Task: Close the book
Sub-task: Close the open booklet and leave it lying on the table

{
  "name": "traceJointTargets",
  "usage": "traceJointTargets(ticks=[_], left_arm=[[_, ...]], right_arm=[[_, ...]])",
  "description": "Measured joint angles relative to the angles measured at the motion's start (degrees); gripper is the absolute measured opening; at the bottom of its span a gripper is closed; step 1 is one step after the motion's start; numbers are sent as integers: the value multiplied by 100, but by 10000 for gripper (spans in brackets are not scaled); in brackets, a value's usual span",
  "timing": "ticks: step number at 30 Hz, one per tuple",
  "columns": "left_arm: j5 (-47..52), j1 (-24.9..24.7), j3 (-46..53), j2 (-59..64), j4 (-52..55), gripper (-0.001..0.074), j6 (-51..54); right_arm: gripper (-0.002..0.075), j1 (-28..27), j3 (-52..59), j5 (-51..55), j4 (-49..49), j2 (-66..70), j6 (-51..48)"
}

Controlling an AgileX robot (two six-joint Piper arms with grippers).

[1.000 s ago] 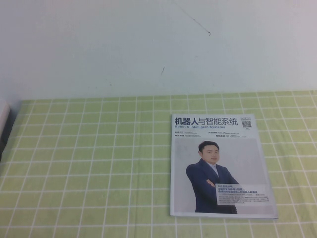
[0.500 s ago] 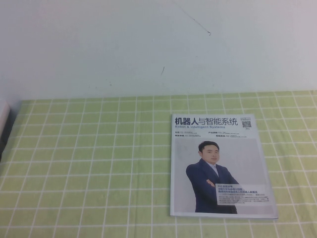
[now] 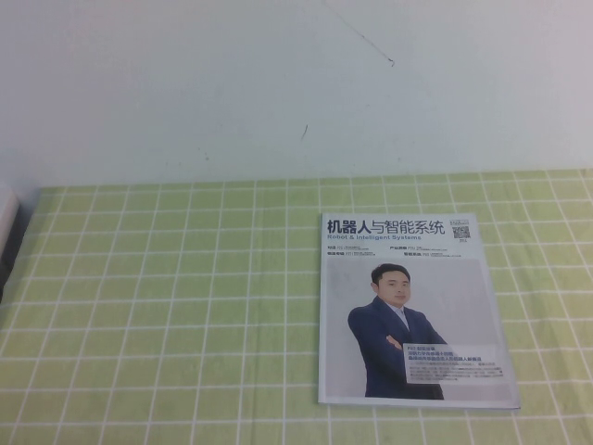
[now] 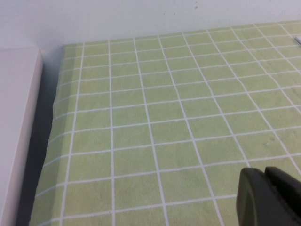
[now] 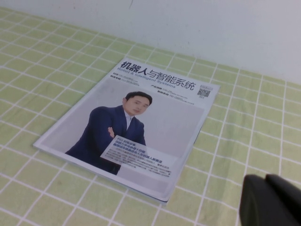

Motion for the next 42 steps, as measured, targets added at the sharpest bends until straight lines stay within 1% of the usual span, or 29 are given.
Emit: traceJointTargets(ticks=[5, 8, 10, 12, 15, 17, 20, 22, 28, 33, 36, 42], left_arm=[[0, 0, 0, 0, 0, -2, 0], [0, 0, 0, 0, 0, -2, 0], [0, 0, 0, 0, 0, -2, 0], [0, 0, 0, 0, -13, -2, 0], [0, 0, 0, 0, -13, -2, 0], [0, 0, 0, 0, -13, -2, 0], [0, 0, 0, 0, -13, -2, 0], [0, 0, 0, 0, -17, -2, 0], [0, 0, 0, 0, -17, -2, 0], [0, 0, 0, 0, -17, -2, 0], [0, 0, 0, 0, -17, -2, 0], [0, 0, 0, 0, -17, -2, 0]], right_arm=[[-2, 0, 26, -50, 0, -29, 0], [-2, 0, 256, -424, -16, -163, 0], [-2, 0, 432, -689, -227, -285, 57], [-2, -71, 674, -1009, -688, -479, 460], [-2, -285, 1089, -1443, -1601, -742, 1536], [-2, -433, 1432, -1726, -2073, -791, 2009], [-2, -537, 1961, -2058, -2462, -791, 2226], [-2, -536, 2205, -2117, -2503, -791, 2179], [-2, -523, 2221, -2063, -2483, -791, 1889], [-2, -242, 2221, -2063, -2483, -791, 1603], [-2, -132, 2221, -2063, -2483, -791, 1708], [-2, -123, 2221, -2063, -2483, -791, 2093]])
